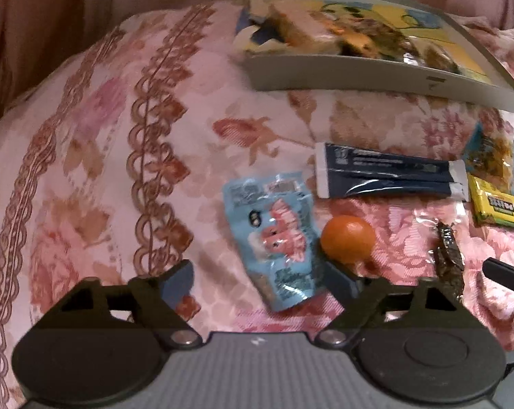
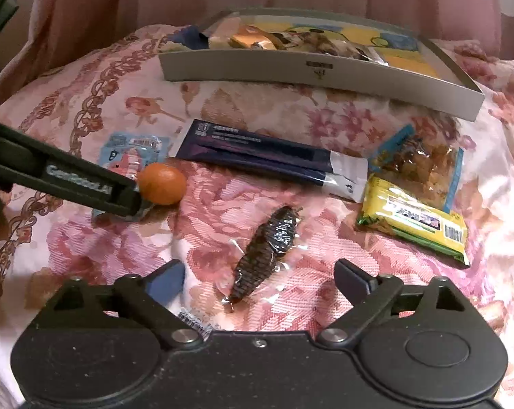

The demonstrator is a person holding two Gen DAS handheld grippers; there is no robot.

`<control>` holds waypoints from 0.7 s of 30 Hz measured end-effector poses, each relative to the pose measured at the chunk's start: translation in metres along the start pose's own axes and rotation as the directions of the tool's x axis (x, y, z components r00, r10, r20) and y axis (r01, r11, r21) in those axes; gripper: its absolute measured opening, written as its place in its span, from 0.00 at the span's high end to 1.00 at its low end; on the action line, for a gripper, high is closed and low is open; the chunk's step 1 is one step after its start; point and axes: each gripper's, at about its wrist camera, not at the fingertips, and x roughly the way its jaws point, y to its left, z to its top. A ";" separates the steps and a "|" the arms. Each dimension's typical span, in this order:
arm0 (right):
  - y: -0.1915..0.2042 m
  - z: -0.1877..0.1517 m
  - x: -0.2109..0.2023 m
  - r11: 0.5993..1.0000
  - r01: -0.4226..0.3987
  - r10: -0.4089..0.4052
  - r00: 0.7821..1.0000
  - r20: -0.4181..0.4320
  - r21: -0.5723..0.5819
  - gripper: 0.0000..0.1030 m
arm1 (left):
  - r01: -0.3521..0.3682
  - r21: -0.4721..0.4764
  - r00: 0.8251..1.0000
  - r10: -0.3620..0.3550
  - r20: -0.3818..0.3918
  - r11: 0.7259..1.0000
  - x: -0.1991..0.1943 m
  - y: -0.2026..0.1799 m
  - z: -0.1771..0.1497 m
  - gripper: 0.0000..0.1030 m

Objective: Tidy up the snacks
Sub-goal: 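Grasp the blue fish-print packet with the left tool while the right tool grasps the jerky packet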

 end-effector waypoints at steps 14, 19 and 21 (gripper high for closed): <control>-0.006 -0.002 -0.004 0.991 -0.097 0.097 0.995 0.005 0.096 0.31 | 0.147 -0.052 0.983 -0.141 0.115 0.988 -0.016 0.002 -0.003 0.43; -0.007 -0.002 -0.004 0.989 -0.104 0.104 0.995 0.008 0.104 0.31 | 0.181 -0.030 0.970 -0.173 0.169 0.983 -0.023 0.000 -0.002 0.46; -0.007 -0.003 -0.004 0.989 -0.104 0.103 0.995 0.009 0.104 0.31 | 0.175 -0.020 0.969 -0.168 0.179 0.984 -0.024 -0.002 -0.002 0.48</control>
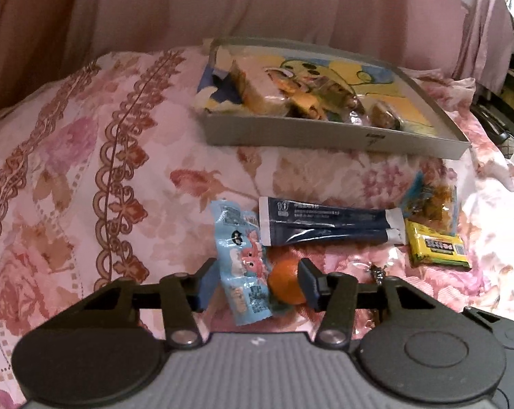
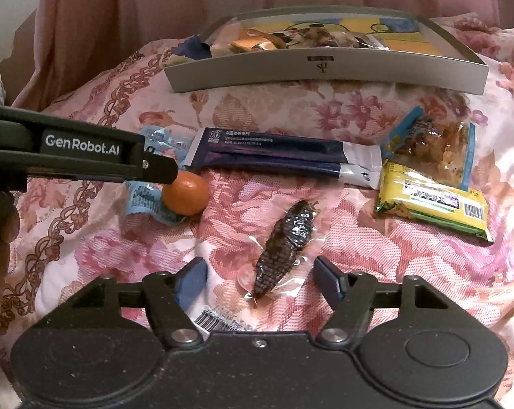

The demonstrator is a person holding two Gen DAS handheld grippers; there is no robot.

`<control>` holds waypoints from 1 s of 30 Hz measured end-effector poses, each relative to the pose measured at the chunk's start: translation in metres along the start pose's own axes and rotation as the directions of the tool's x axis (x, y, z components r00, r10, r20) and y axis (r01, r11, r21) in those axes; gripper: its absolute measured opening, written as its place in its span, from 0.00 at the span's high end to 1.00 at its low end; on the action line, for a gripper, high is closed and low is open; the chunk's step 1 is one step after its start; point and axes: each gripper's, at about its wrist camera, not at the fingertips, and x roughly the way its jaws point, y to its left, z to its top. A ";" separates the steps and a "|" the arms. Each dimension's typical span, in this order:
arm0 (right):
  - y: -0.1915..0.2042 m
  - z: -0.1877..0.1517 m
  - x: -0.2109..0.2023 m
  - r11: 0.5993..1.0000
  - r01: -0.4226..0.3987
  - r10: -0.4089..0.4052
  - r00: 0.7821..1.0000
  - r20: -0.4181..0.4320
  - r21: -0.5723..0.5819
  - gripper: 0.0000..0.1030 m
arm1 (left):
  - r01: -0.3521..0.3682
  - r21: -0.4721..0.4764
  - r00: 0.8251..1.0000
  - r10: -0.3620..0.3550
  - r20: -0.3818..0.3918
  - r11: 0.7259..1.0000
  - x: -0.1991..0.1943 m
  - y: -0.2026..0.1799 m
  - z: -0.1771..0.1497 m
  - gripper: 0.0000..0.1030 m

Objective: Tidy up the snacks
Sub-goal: 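Grasp the blue fish-print packet with the left tool while the right tool grasps the jerky packet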

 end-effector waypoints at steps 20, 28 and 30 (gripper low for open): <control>-0.003 0.000 0.001 0.995 -0.078 0.074 0.995 0.064 0.059 0.32 | 0.148 -0.323 0.988 -0.156 -0.001 0.935 0.023 0.033 0.008 0.71; 0.002 0.000 0.007 0.997 -0.079 0.079 0.994 0.071 0.003 0.31 | 0.143 -0.394 0.977 -0.194 -0.092 0.908 0.049 0.037 0.004 0.77; 0.004 0.000 0.009 0.997 -0.068 0.070 0.995 0.070 -0.023 0.30 | 0.129 -0.401 0.978 -0.184 -0.102 0.907 0.053 0.037 0.003 0.81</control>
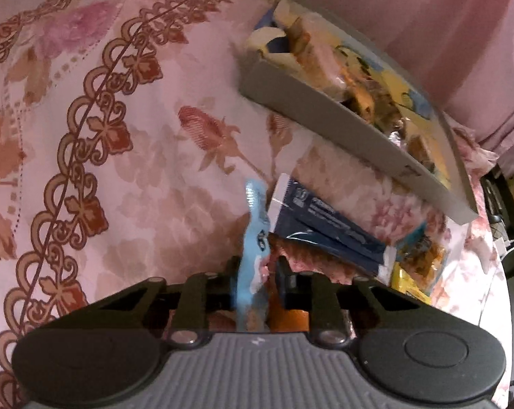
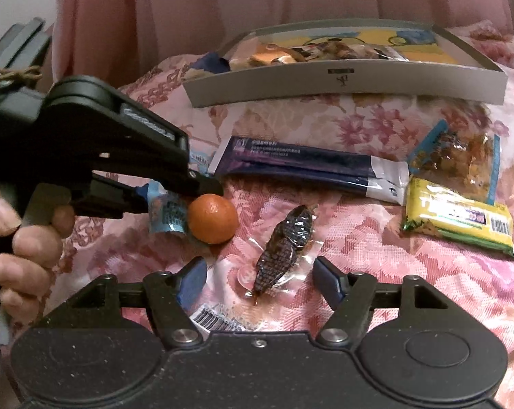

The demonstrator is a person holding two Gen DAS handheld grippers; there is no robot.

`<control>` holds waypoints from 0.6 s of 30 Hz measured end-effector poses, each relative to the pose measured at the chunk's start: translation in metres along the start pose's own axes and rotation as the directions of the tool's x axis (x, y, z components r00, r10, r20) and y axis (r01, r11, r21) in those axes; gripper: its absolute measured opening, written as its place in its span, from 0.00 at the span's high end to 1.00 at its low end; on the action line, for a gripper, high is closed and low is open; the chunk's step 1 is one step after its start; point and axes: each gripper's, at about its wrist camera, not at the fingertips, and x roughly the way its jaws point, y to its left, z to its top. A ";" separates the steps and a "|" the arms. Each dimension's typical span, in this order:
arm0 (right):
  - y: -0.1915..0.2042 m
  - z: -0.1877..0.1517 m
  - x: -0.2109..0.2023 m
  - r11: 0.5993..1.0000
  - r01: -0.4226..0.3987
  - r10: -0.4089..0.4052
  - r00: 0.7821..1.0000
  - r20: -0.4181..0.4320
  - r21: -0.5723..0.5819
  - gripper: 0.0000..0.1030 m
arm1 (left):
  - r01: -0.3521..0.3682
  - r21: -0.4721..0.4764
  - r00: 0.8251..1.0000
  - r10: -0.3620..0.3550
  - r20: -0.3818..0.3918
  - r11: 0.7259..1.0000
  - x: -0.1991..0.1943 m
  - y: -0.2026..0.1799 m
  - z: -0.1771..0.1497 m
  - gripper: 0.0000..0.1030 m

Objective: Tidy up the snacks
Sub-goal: 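Grasp the blue fish-print packet with the left tool while the right tool grasps the jerky packet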

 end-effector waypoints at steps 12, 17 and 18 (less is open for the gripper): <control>0.003 -0.003 -0.001 0.998 0.047 -0.048 0.999 -0.013 -0.037 0.40 | -0.041 0.001 0.999 0.041 0.000 0.999 -0.009 -0.008 -0.011 0.84; 0.010 -0.003 -0.003 0.994 0.061 -0.063 0.998 -0.013 -0.085 0.46 | -0.054 -0.016 0.998 0.054 0.020 0.998 -0.018 -0.010 -0.013 0.84; 0.012 -0.003 -0.004 0.993 0.064 -0.066 0.998 -0.012 -0.097 0.47 | -0.055 -0.017 0.998 0.056 0.025 0.998 -0.020 -0.010 -0.013 0.84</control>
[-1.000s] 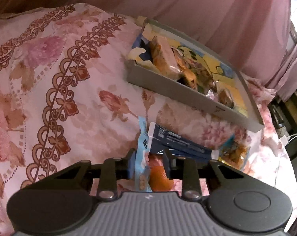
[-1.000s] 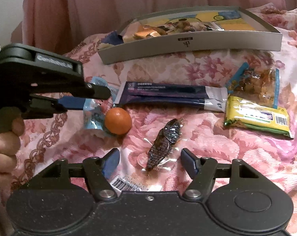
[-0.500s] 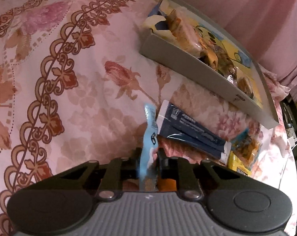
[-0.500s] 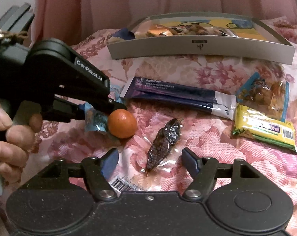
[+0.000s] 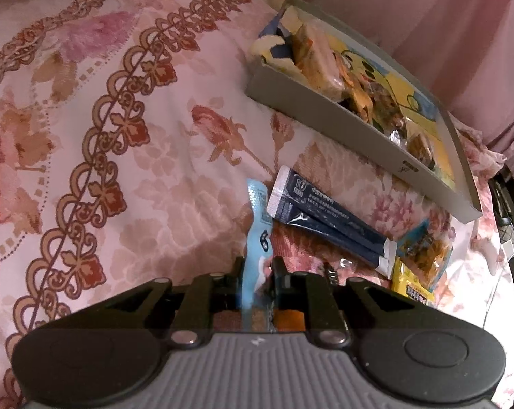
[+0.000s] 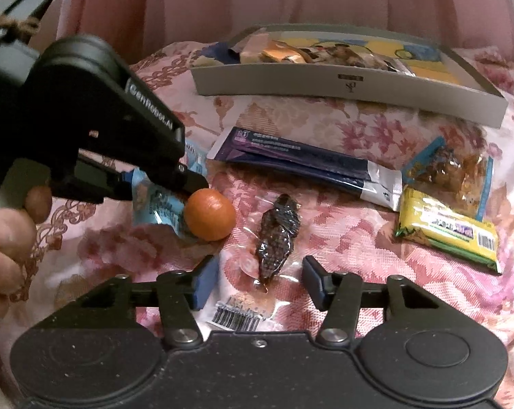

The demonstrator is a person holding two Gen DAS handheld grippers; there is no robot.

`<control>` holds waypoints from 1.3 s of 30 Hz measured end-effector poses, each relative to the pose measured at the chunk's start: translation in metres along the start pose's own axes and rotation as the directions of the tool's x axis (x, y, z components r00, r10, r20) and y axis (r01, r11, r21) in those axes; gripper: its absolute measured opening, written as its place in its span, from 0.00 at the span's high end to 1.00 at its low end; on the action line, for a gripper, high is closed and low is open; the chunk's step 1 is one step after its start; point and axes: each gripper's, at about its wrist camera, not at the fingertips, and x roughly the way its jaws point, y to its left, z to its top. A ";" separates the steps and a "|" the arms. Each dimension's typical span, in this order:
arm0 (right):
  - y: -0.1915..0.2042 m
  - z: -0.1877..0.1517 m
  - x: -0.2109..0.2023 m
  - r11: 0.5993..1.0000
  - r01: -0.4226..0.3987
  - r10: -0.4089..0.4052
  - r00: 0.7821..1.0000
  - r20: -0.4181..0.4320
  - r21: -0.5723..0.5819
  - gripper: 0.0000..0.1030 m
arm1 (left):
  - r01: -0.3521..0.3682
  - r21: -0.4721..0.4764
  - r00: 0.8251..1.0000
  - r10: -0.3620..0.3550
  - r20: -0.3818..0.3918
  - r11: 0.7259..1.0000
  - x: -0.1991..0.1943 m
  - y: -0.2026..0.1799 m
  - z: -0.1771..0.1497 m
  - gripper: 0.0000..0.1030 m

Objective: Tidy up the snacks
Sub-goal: 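Grasp the blue fish-print packet with the left tool while the right tool grasps the jerky packet, then lift and carry the blue packet and jerky packet with both tools over the tray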

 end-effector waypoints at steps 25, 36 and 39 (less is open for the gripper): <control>0.000 -0.002 -0.024 1.000 0.012 -0.012 0.997 0.072 -0.007 0.66 | 0.031 0.071 0.987 -0.042 0.154 0.997 -0.030 -0.014 -0.001 0.84; 0.010 -0.004 -0.041 0.994 0.065 -0.050 0.987 0.154 -0.093 0.66 | 0.060 0.086 0.975 -0.076 0.208 0.995 -0.041 -0.018 -0.003 0.84; 0.011 -0.004 -0.049 0.990 0.086 -0.063 0.978 0.198 -0.110 0.66 | 0.076 0.083 0.969 -0.093 0.230 0.994 -0.047 -0.018 -0.003 0.84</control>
